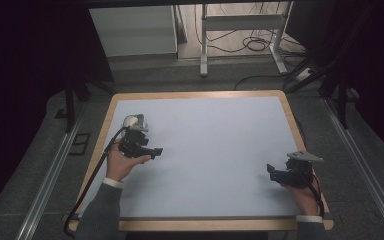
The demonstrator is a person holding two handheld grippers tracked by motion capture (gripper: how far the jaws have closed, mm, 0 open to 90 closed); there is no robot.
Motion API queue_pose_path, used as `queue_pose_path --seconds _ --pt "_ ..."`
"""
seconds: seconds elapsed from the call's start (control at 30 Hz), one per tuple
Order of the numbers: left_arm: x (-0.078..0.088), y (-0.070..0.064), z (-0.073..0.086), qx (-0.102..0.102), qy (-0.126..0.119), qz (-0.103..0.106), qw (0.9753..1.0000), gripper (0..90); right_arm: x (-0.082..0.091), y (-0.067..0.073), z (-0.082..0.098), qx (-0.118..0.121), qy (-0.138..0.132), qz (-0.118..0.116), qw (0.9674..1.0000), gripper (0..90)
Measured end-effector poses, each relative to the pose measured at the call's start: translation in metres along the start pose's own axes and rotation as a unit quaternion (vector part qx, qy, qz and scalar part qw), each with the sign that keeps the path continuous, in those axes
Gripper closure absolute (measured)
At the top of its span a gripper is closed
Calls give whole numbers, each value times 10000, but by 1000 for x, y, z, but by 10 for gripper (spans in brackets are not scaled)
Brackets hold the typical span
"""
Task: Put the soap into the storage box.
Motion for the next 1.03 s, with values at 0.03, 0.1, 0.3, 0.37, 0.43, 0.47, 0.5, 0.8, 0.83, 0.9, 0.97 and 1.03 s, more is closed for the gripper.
queue_pose_path --seconds 0.03,0.1,0.3,0.37,0.43,0.47,0.5,0.8,0.83,0.9,0.97,1.03 --pt "-1 -3 5 7 -6 13 10000 279 0 0 0 0 0 0 10000 99" --pt "-2 -9 15 -39 30 9 10000 273 0 1 0 1 -5 -1 10000 99" --pt "2 -16 37 49 -89 -61 9999 274 -1 4 -2 51 -50 -7 10000 99" --pt "4 -17 46 151 -209 -17 9997 273 1 5 -3 79 -96 -28 9999 99" --pt "3 -18 54 191 -239 9 9995 273 1 5 -4 83 -131 -29 9999 99" --pt "2 -18 57 209 -238 20 9995 273 2 5 -4 74 -139 -20 9999 98" --pt "1 -18 60 208 -192 23 9996 273 1 5 -4 68 -141 -4 9999 99" --pt "1 -15 61 194 -209 87 9996 264 2 8 -7 125 -211 17 9997 99" --pt "0 -16 61 176 -190 125 9996 264 2 8 -7 130 -215 17 9997 99" --pt "-1 -17 61 179 -195 126 9996 261 2 9 -7 150 -230 14 9996 99" --pt "-2 -18 62 179 -168 178 9995 259 2 10 -8 165 -251 3 9995 99" --pt "-3 -19 62 180 -128 190 9996 245 1 10 -9 167 -263 -8 9995 98"
Point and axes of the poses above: each handheld gripper's, and its own axes: x roughly backward along the jaws, z roughly out of its underside, y roughly to its left, the point moved 7 cm from there along -x, roughly forward along the jaws, and after that the axes turned 2 degrees about y, right-handed, at the moved point
